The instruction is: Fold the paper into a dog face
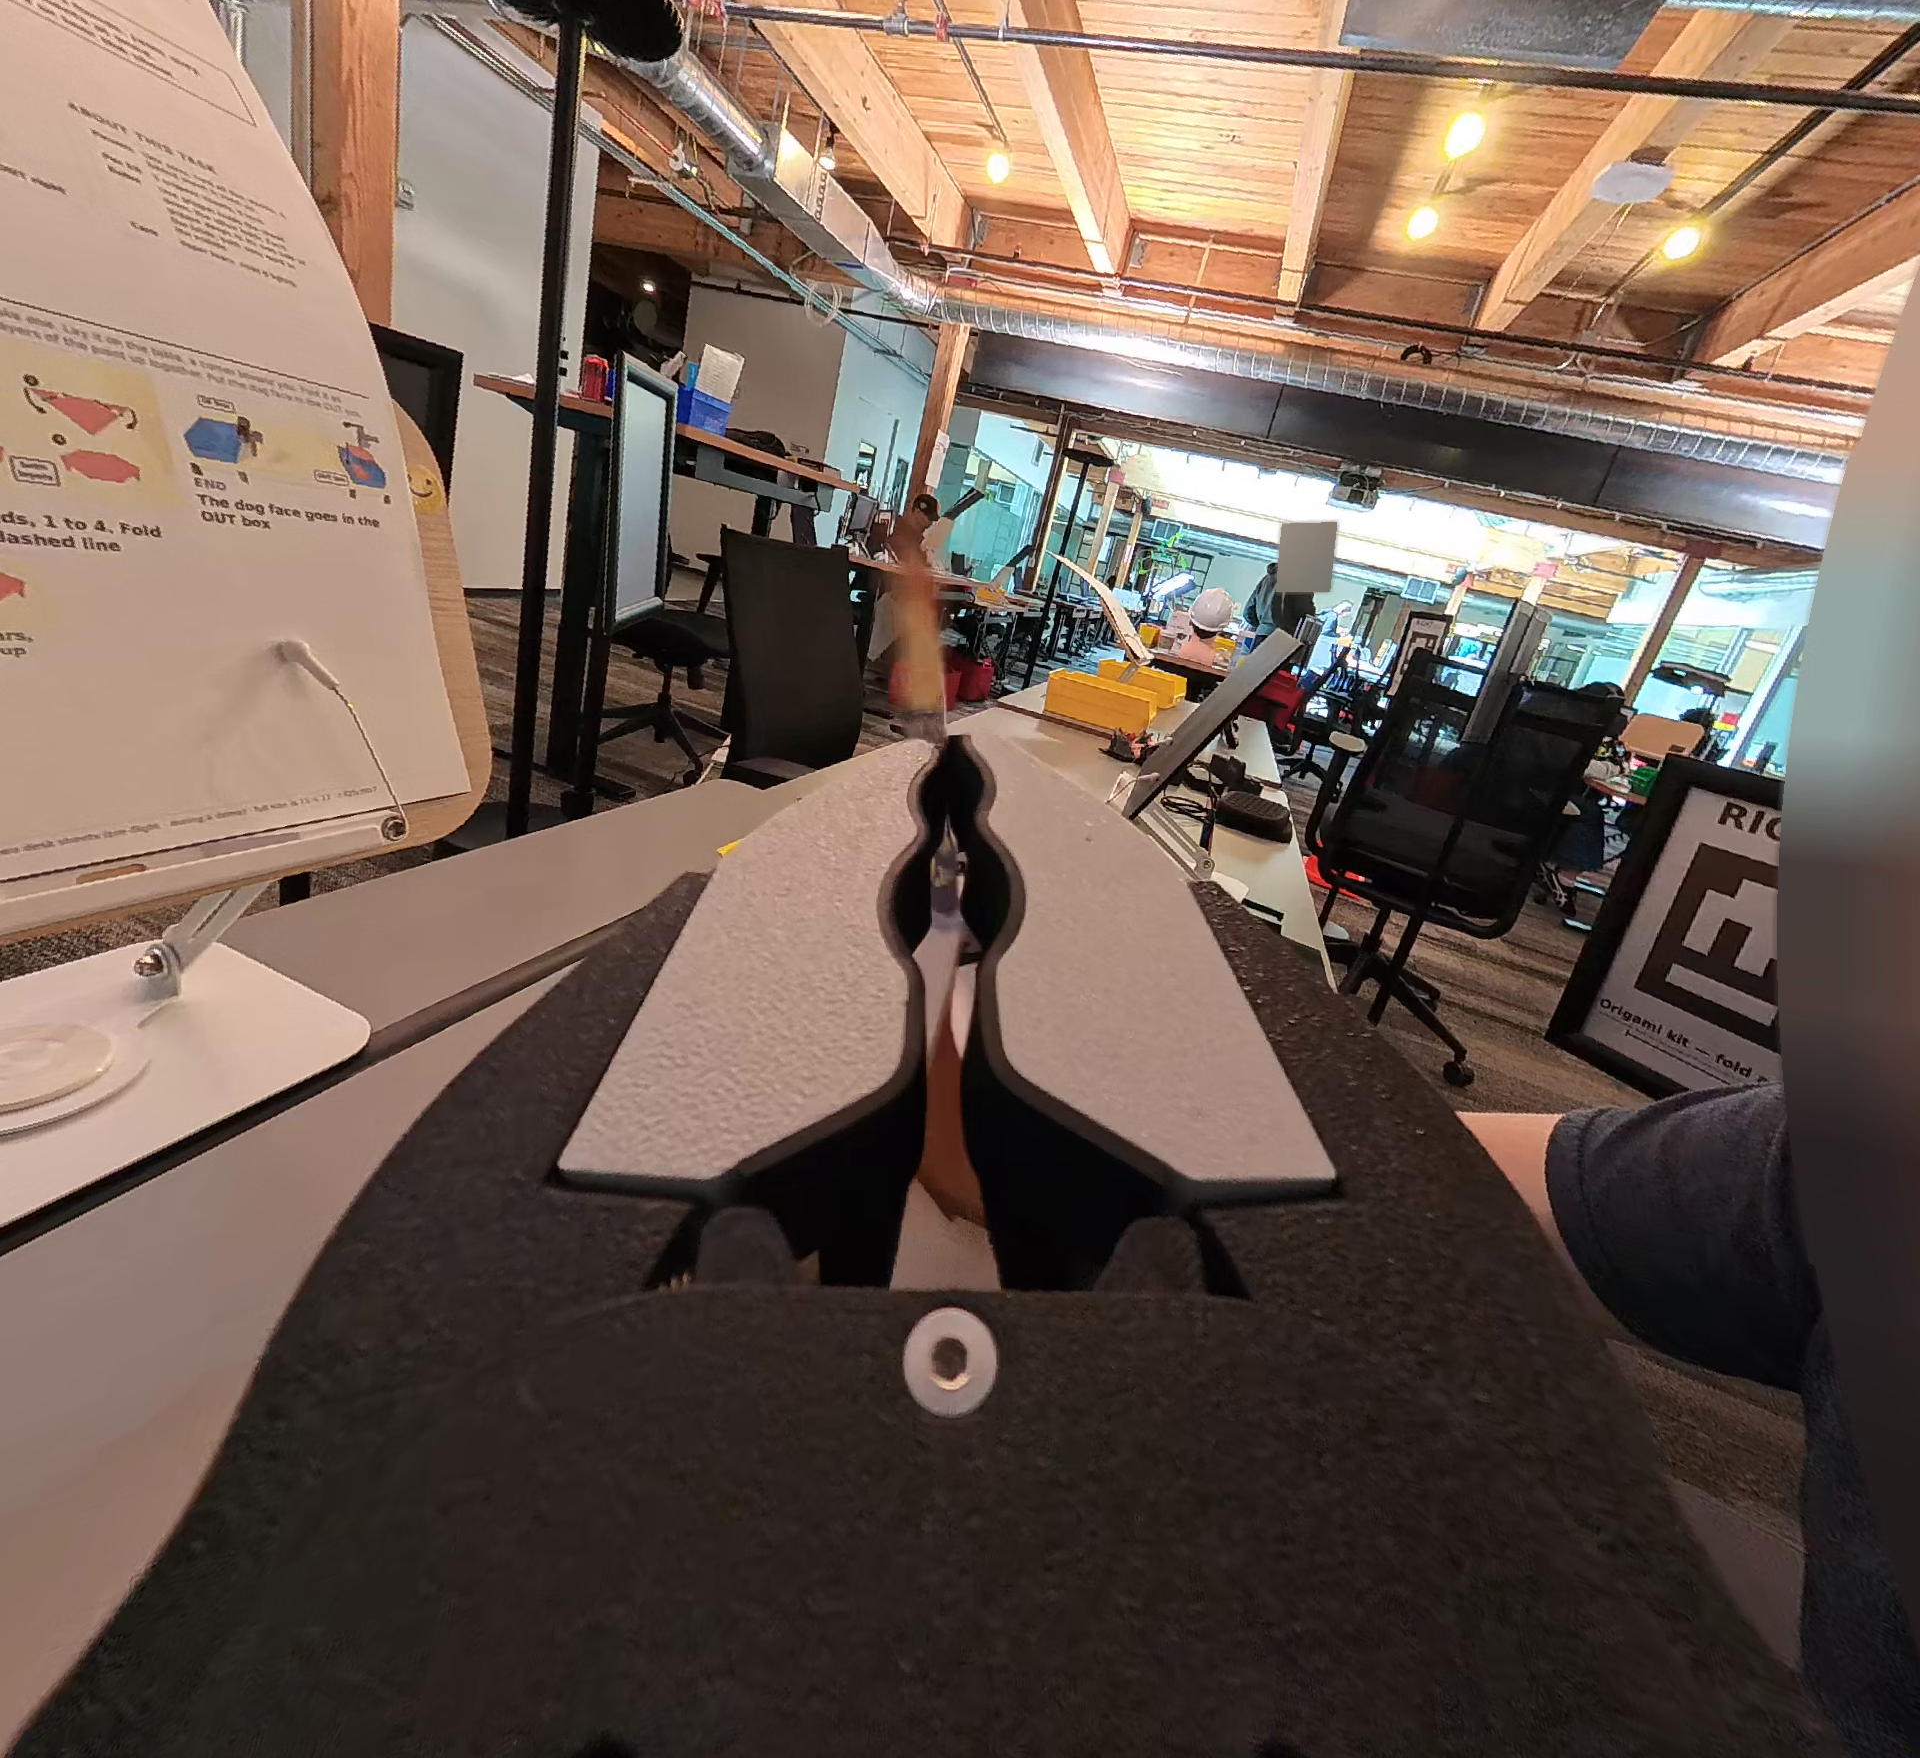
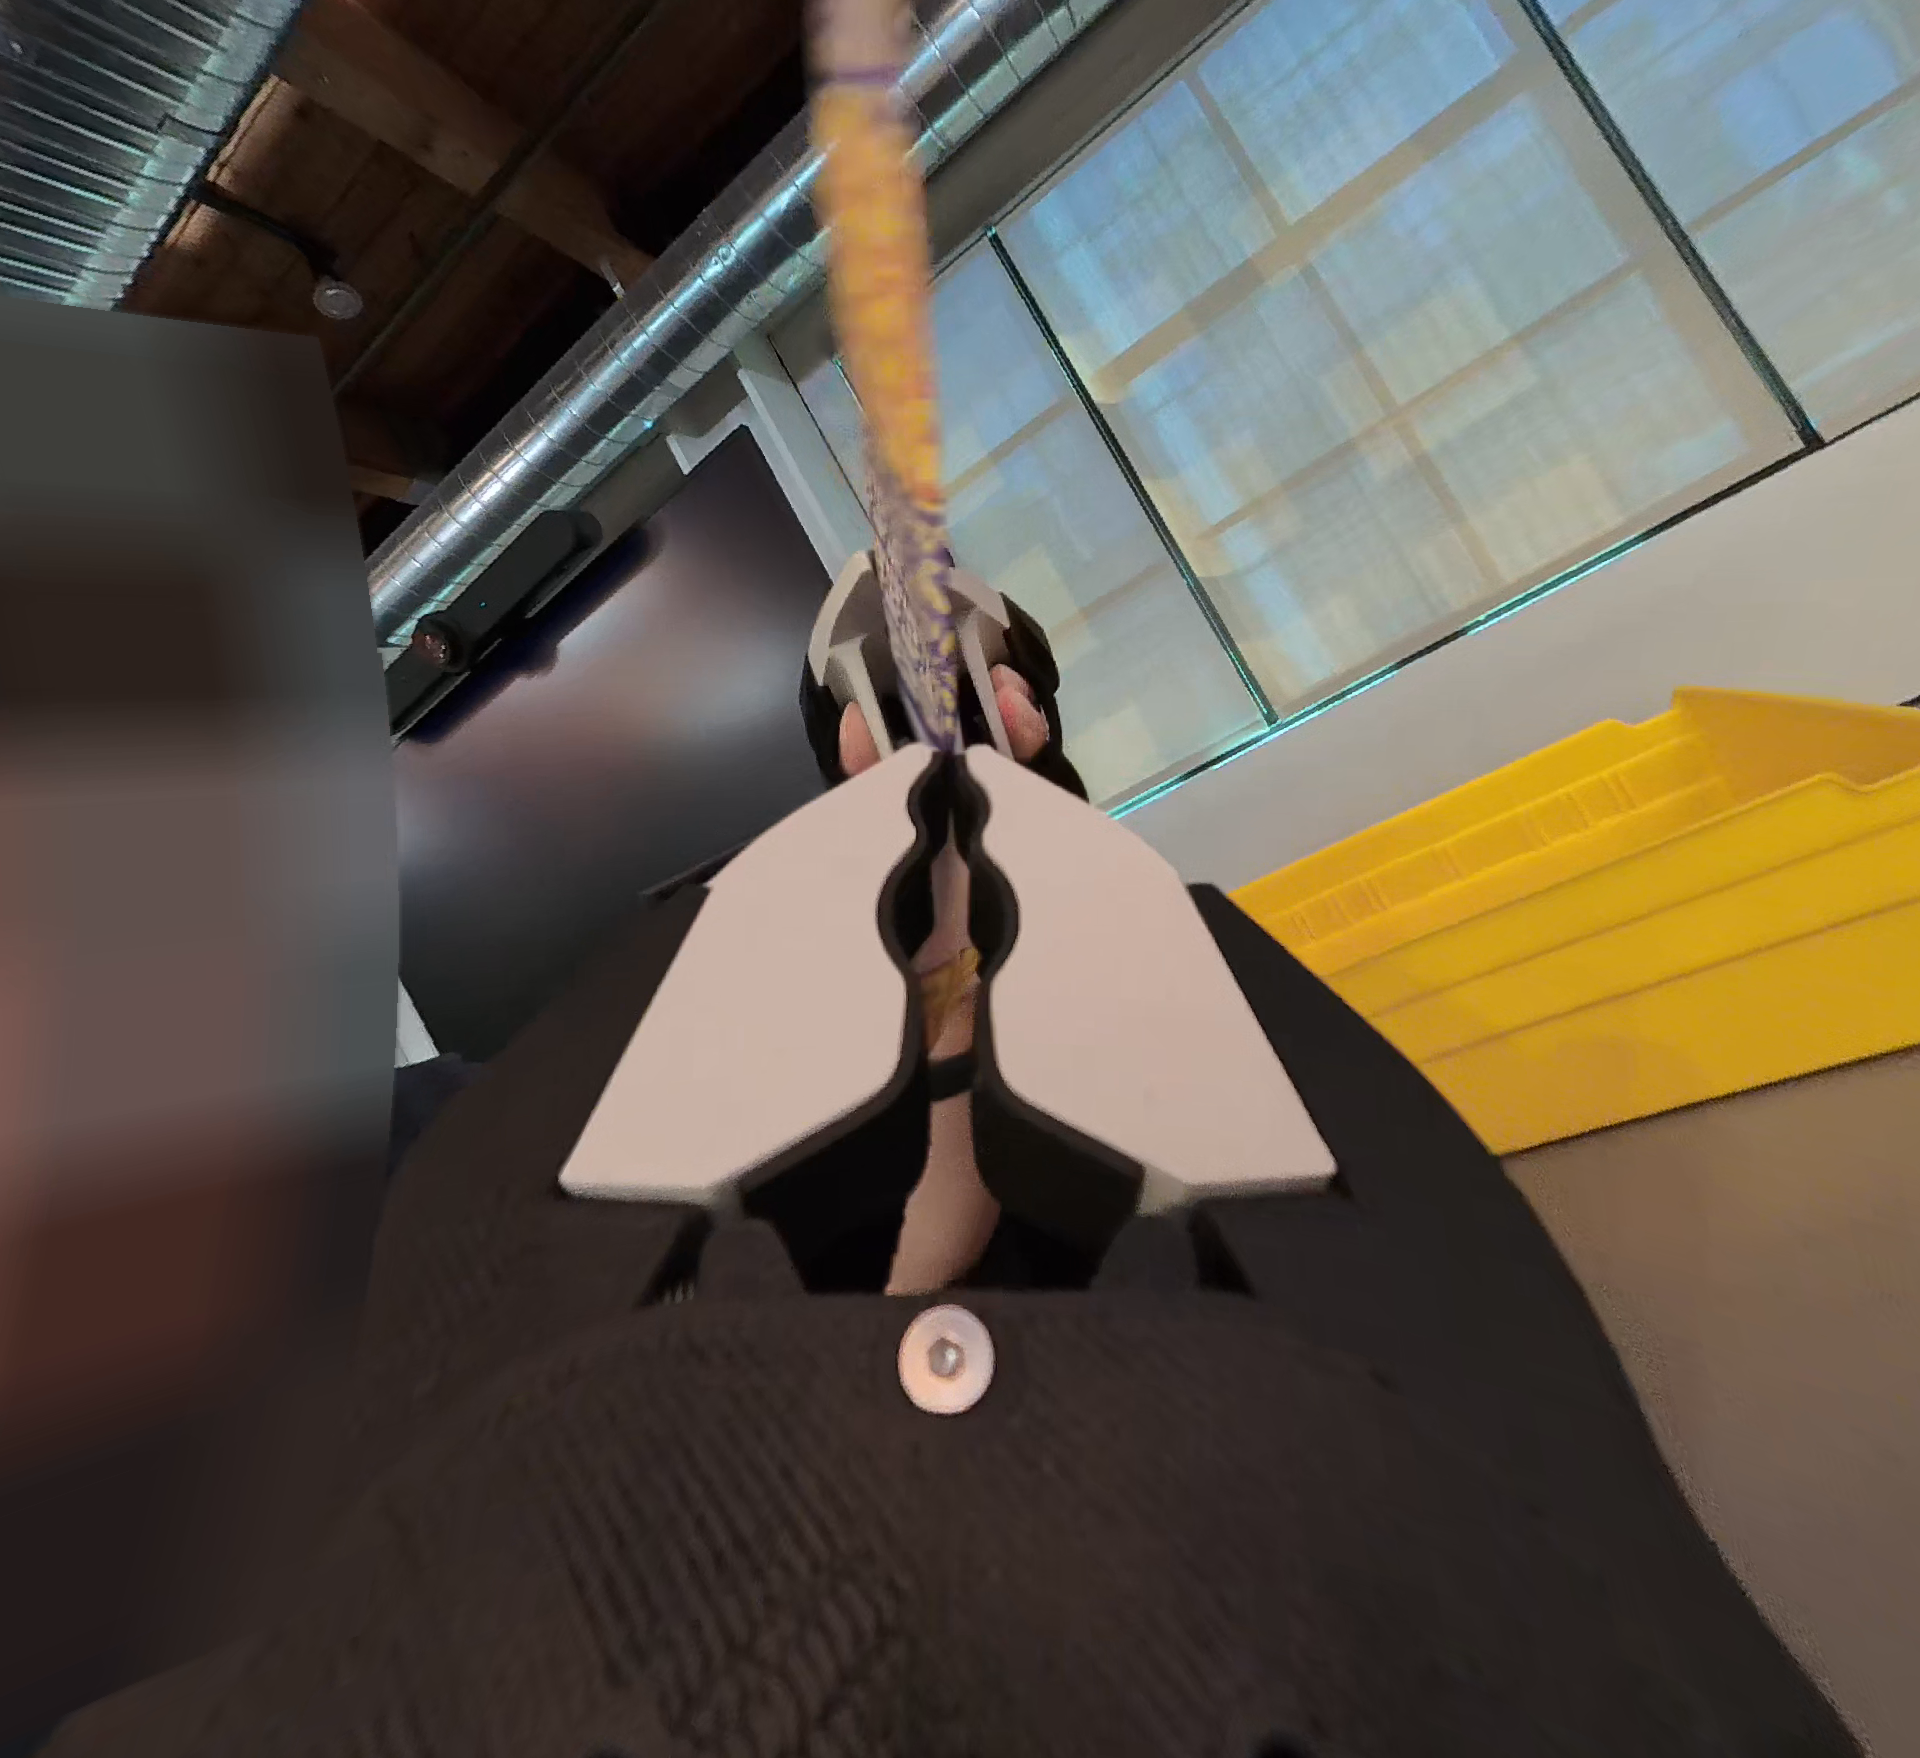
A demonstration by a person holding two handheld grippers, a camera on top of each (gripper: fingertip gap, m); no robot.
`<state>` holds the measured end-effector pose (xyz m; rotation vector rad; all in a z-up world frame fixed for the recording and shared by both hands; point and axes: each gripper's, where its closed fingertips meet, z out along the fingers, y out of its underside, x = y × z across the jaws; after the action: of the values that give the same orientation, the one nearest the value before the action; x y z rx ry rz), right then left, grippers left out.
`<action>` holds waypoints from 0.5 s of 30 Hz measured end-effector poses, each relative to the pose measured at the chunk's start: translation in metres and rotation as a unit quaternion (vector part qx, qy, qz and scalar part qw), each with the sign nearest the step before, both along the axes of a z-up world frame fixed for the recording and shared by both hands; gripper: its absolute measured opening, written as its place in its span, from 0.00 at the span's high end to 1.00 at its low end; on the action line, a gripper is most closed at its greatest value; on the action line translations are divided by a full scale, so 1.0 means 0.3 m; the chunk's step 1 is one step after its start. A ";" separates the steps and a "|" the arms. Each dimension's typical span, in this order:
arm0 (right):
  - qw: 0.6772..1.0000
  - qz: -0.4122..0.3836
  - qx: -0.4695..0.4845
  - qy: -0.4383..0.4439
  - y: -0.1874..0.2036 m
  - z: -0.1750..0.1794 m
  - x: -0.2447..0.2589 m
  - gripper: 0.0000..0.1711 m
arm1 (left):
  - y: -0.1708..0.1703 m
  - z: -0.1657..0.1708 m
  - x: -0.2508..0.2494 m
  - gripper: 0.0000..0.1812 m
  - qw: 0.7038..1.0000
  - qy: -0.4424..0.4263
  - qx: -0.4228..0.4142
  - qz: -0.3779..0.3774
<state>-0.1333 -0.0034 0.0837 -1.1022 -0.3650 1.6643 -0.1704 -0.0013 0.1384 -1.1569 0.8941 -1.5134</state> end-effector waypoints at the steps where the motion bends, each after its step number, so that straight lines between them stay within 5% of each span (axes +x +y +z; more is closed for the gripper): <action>1: 1.000 -0.001 -0.001 -0.007 0.001 -0.005 -0.005 1.00 | 0.002 0.000 -0.001 1.00 1.000 0.000 -0.001 0.001; 8: 1.000 0.009 -0.001 0.008 -0.005 0.003 -0.007 0.94 | 0.003 0.004 -0.004 1.00 1.000 -0.004 -0.001 0.003; 15: 1.000 0.023 -0.002 0.015 -0.013 -0.004 -0.016 0.98 | 0.007 0.002 -0.003 1.00 1.000 -0.004 -0.002 0.004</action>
<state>-0.1380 -0.0072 0.0824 -1.0781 -0.3704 1.7213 -0.1714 0.0006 0.1391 -1.1551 0.8792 -1.5133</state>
